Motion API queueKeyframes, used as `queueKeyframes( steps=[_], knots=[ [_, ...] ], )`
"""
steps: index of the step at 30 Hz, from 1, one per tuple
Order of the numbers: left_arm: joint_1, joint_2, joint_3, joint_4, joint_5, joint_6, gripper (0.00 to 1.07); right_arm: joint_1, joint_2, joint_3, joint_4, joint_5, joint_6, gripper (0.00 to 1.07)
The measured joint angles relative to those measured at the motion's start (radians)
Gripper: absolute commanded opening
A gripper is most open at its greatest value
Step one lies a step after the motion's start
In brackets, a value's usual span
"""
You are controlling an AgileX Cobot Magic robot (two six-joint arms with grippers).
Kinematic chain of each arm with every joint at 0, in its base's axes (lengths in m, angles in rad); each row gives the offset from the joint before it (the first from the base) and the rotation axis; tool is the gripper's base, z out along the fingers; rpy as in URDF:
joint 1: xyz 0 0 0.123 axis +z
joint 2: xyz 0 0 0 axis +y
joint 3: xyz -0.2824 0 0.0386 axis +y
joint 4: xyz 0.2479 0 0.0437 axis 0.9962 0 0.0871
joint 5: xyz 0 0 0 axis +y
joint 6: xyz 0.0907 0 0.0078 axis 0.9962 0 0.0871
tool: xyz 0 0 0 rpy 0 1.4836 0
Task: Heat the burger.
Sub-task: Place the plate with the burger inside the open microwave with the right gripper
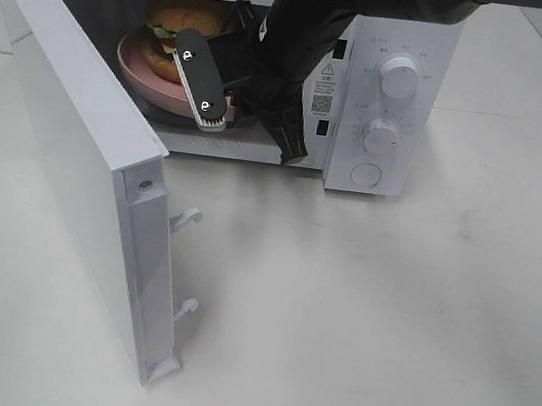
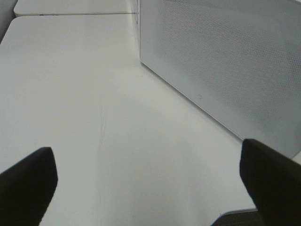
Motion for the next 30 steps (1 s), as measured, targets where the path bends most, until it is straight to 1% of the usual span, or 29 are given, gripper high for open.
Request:
queueKeyframes(
  steps=[3,5,6,8,11,13,18,24,30],
  knots=[
    [0.000,0.000,0.000,0.000,0.000,0.000,0.98,0.000,0.010,-0.012,-0.002,0.001,0.001,0.00],
    [0.000,0.000,0.000,0.000,0.000,0.000,0.98,0.000,0.043,-0.056,-0.008,0.003,0.001,0.00],
    [0.000,0.000,0.000,0.000,0.000,0.000,0.98,0.000,0.043,-0.056,-0.008,0.003,0.001,0.00],
    [0.000,0.000,0.000,0.000,0.000,0.000,0.98,0.000,0.071,-0.089,-0.008,0.002,0.003,0.00],
    [0.000,0.000,0.000,0.000,0.000,0.000,0.98,0.000,0.079,-0.100,-0.008,0.002,0.006,0.00],
    [0.000,0.000,0.000,0.000,0.000,0.000,0.98,0.000,0.118,-0.139,-0.010,0.000,0.029,0.00],
    [0.000,0.000,0.000,0.000,0.000,0.000,0.98,0.000,0.154,-0.162,-0.011,-0.007,0.041,0.01],
    [0.000,0.000,0.000,0.000,0.000,0.000,0.98,-0.001,0.185,-0.165,-0.011,-0.044,0.079,0.02],
    [0.000,0.000,0.000,0.000,0.000,0.000,0.98,-0.011,0.204,-0.168,-0.017,-0.083,0.111,0.08]
  ],
)
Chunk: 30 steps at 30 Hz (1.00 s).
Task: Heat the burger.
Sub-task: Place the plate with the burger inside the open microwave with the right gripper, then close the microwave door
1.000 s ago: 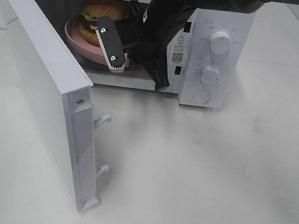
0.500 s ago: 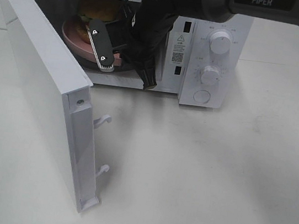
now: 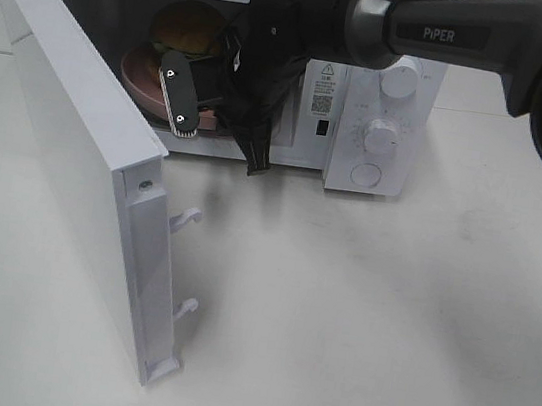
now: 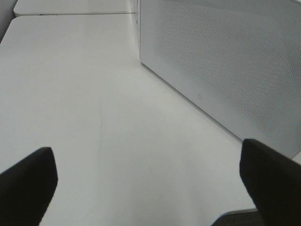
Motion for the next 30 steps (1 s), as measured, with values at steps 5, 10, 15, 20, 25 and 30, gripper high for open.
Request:
queueKeyframes(
  steps=[5,10,15,20,25,30],
  knots=[
    [0.000,0.000,0.000,0.000,0.000,0.000,0.98,-0.002,0.001,-0.002,-0.002,-0.032,0.006,0.21],
    [0.000,0.000,0.000,0.000,0.000,0.000,0.98,-0.002,0.001,-0.002,-0.002,-0.049,0.044,0.38],
    [0.000,0.000,0.000,0.000,0.000,0.000,0.98,-0.002,0.001,-0.004,-0.002,-0.055,0.074,0.45],
    [0.000,0.000,0.000,0.000,0.000,0.000,0.98,-0.002,-0.001,-0.003,-0.001,-0.058,0.127,0.46],
    [0.000,0.000,0.000,0.000,0.000,0.000,0.98,-0.002,-0.026,0.048,0.001,-0.072,0.136,0.47],
    [0.000,0.000,0.000,0.000,0.000,0.000,0.98,-0.002,-0.067,0.116,0.020,-0.125,0.148,0.57]
  ],
)
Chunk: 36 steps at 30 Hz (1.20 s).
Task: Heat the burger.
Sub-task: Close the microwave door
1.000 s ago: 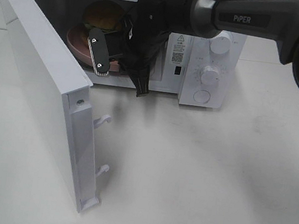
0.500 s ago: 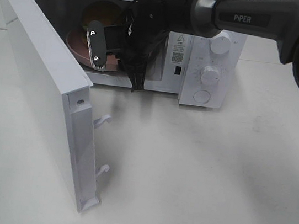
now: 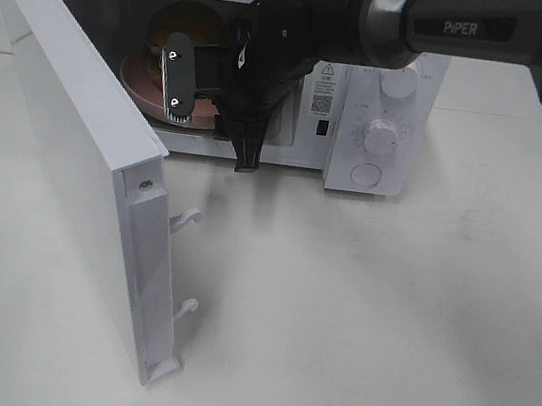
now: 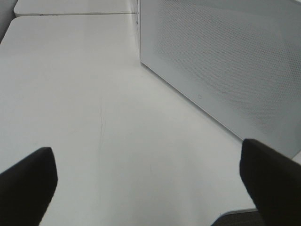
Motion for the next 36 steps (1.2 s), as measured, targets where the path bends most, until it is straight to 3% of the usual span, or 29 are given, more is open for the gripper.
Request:
queueKeyframes(
  steps=[8,24,36],
  knots=[
    [0.000,0.000,0.000,0.000,0.000,0.000,0.98,0.000,-0.074,0.107,0.001,-0.058,0.017,0.76],
    [0.000,0.000,0.000,0.000,0.000,0.000,0.98,0.000,-0.198,0.280,-0.012,-0.132,0.070,0.76],
    [0.000,0.000,0.000,0.000,0.000,0.000,0.98,-0.034,-0.366,0.467,-0.025,-0.179,0.137,0.76]
  ],
)
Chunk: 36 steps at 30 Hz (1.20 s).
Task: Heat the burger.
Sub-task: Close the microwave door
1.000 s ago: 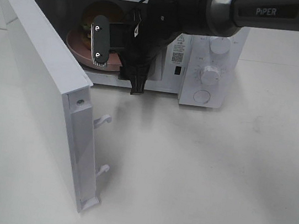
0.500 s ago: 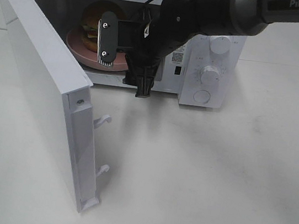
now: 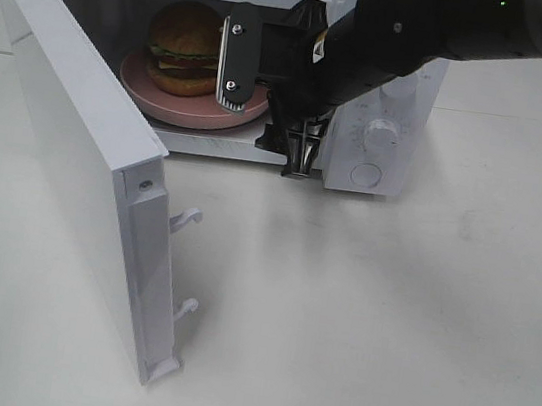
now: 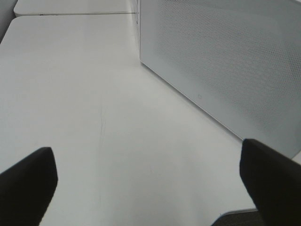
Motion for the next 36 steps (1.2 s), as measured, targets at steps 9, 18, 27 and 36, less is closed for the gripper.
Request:
queueKeyframes(
  steps=[9,18,27,36],
  knots=[
    [0.000,0.000,0.000,0.000,0.000,0.000,0.98,-0.011,-0.131,0.141,-0.001,-0.014,0.000,0.76],
    [0.000,0.000,0.000,0.000,0.000,0.000,0.98,-0.011,-0.280,0.294,0.005,-0.031,0.034,0.76],
    [0.000,0.000,0.000,0.000,0.000,0.000,0.98,-0.011,-0.405,0.389,0.007,-0.031,0.241,0.76],
    [0.000,0.000,0.000,0.000,0.000,0.000,0.98,-0.011,-0.572,0.522,0.007,-0.007,0.481,0.76]
  ],
)
